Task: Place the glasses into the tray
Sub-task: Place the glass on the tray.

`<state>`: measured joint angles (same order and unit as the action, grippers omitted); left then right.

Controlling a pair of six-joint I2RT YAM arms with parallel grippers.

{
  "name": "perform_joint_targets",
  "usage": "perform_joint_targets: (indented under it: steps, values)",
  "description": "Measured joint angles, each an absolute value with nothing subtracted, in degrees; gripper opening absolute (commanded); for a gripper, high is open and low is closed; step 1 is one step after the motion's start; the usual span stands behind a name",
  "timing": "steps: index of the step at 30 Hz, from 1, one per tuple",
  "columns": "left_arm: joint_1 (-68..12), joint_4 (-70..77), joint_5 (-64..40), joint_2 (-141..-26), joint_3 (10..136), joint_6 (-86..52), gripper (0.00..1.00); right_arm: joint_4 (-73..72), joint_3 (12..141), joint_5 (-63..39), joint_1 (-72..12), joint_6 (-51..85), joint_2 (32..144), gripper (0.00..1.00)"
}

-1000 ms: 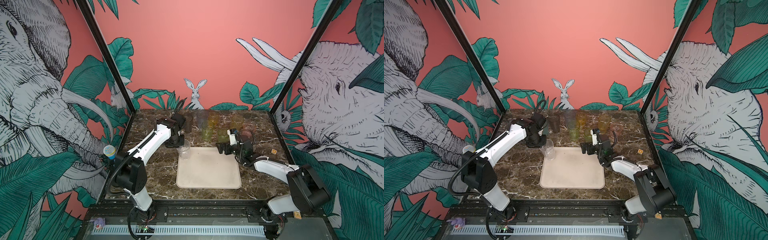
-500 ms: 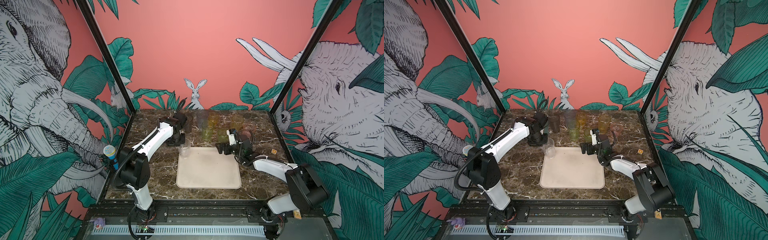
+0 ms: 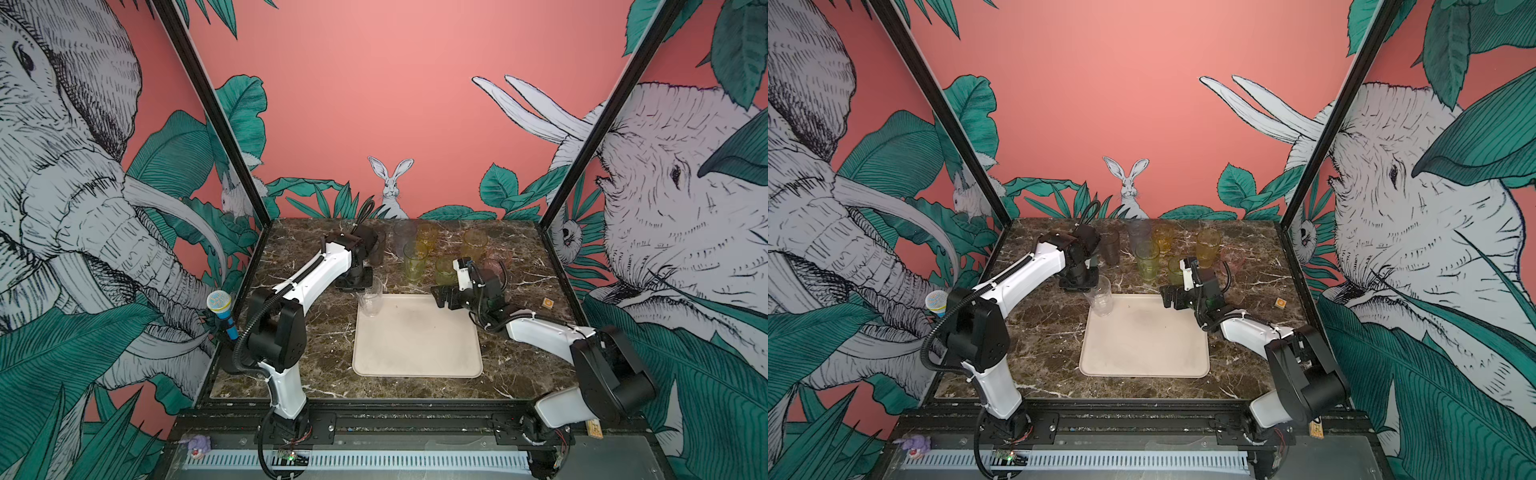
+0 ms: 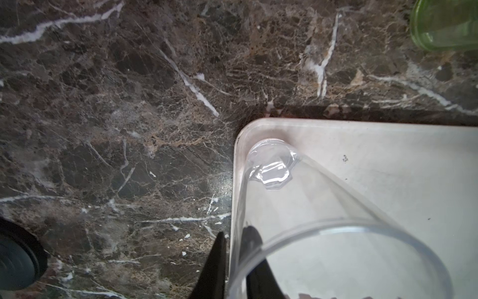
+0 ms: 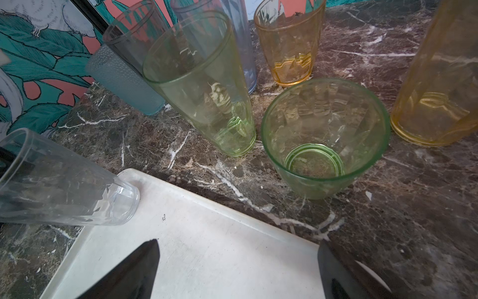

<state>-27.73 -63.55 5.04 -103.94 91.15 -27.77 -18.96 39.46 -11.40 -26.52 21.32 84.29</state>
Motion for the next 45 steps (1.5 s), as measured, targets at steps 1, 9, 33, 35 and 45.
perform_joint_targets:
  steps: [1,9,33,35,45]
  values:
    - [-27.9,-63.5,5.1,-104.0,91.2,-27.9,0.31,-18.7,39.6,-11.4,-26.5,21.3,84.5,0.97]
    - [-28.4,-63.5,5.4,-104.0,91.2,-28.5,0.4,-18.3,40.6,-11.4,-26.5,21.4,85.4,0.97]
    - [-28.6,-63.6,8.8,-95.0,93.8,-28.8,0.71,-18.3,40.6,-11.4,-26.5,21.4,85.4,0.97]
    - [-28.6,-64.0,9.8,-94.8,95.6,-28.6,0.71,-18.3,40.6,-11.4,-26.5,21.4,85.4,0.97]
    - [-28.6,-65.6,15.1,-94.8,106.6,-25.5,0.72,-18.3,40.6,-11.2,-26.5,21.4,85.4,0.97]
